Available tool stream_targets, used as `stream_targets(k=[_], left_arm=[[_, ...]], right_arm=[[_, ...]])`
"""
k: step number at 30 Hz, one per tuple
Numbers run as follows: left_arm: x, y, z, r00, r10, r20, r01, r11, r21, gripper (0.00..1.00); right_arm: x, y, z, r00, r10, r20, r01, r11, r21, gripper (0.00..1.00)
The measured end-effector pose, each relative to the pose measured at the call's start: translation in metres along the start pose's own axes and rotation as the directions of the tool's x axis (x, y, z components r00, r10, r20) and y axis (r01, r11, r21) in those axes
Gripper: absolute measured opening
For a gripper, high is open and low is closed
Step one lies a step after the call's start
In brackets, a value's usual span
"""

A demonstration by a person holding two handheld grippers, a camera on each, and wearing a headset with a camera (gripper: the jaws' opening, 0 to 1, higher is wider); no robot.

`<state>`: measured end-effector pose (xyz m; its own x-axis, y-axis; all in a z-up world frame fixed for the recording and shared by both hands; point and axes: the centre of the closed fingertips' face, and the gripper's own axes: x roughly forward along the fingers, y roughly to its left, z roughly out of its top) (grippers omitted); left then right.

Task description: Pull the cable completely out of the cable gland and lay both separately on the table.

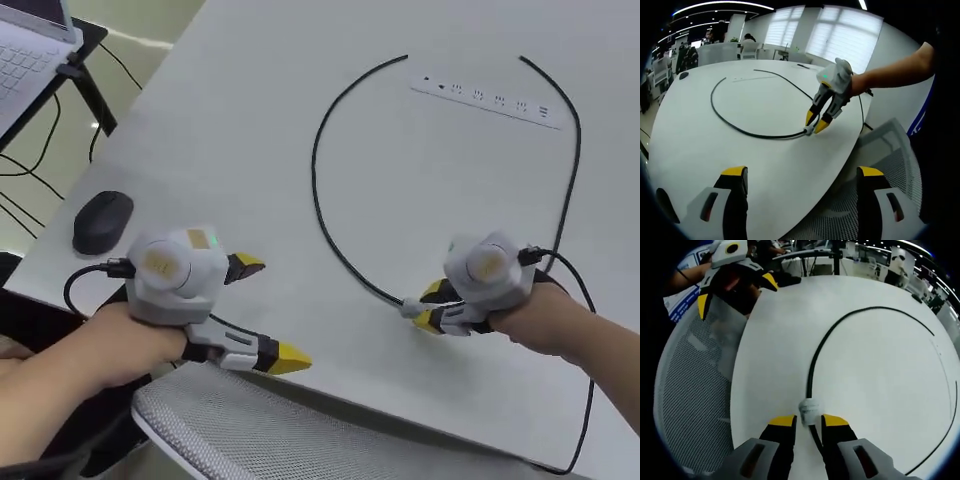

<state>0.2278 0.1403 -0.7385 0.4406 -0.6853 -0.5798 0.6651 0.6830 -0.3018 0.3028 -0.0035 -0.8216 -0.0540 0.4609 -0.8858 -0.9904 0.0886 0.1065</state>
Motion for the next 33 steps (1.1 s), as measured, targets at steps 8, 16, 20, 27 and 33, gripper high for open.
stream_targets(k=[8,16,20,27,33], left_arm=[[0.000,0.001,0.004,1.0000,0.000,0.009,0.000,1.000,-0.003,0.88],[0.002,0.002,-0.001,0.9999,-0.009,-0.011,0.009,1.000,-0.002,0.86],[0.003,0.001,-0.001,0.9998,-0.014,-0.015,0.014,1.000,0.004,0.86],[0.006,-0.001,0.009,0.9998,-0.020,0.003,0.020,1.000,0.017,0.87],[0.008,-0.003,0.019,0.9994,-0.031,0.017,0.031,0.999,0.037,0.87]], right_arm=[[0.004,-0.001,-0.002,0.9997,0.003,-0.024,-0.004,1.000,-0.025,0.10],[0.003,-0.003,-0.002,0.9996,-0.010,-0.026,0.010,1.000,-0.002,0.08],[0.003,0.001,-0.003,0.9996,0.006,-0.028,-0.006,1.000,0.008,0.08],[-0.008,0.010,0.007,0.9998,0.021,0.000,-0.021,0.999,0.024,0.07],[-0.021,0.018,0.019,0.9991,0.039,0.016,-0.039,0.999,0.032,0.07]])
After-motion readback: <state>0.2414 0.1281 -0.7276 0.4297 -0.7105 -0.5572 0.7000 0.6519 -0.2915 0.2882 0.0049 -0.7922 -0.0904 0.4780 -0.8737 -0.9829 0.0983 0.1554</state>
